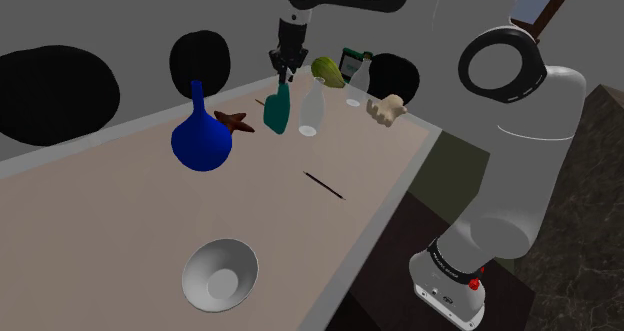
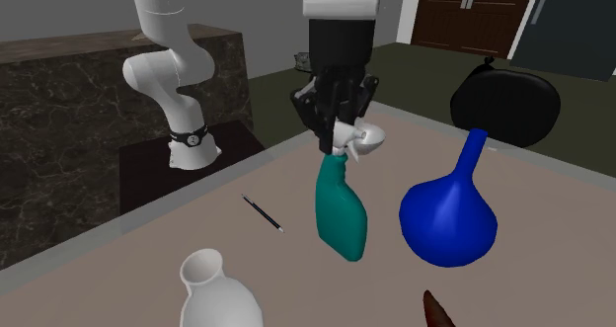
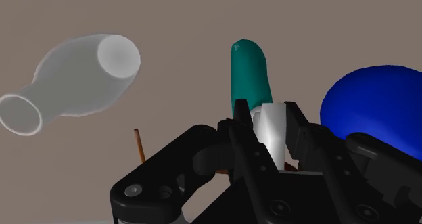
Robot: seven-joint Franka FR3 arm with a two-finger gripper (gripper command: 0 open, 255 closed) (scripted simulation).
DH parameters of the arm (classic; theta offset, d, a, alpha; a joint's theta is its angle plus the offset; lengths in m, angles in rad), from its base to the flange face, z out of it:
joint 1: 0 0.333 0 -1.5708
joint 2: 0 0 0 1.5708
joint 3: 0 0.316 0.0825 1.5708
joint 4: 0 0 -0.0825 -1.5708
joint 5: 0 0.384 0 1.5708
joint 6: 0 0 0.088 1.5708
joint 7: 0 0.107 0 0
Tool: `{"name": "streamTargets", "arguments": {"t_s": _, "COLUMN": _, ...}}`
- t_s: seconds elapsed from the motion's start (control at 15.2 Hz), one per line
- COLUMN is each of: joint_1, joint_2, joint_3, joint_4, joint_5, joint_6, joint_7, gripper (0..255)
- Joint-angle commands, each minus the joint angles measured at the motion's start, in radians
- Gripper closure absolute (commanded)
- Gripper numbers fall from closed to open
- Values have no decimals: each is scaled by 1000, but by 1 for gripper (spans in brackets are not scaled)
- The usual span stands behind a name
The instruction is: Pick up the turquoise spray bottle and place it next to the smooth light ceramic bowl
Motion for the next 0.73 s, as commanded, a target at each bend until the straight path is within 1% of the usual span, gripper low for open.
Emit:
{"name": "streamTargets", "arguments": {"t_s": 0.0, "joint_1": 2, "joint_2": 7, "joint_3": 0, "joint_4": 40, "joint_5": -1, "joint_6": -34, "joint_7": 1, "gripper": 255}}
{"name": "streamTargets", "arguments": {"t_s": 0.33, "joint_1": 5, "joint_2": 22, "joint_3": 1, "joint_4": 125, "joint_5": -2, "joint_6": -103, "joint_7": 1, "gripper": 255}}
{"name": "streamTargets", "arguments": {"t_s": 0.66, "joint_1": 41, "joint_2": -136, "joint_3": 26, "joint_4": -49, "joint_5": 10, "joint_6": -87, "joint_7": 68, "gripper": 255}}
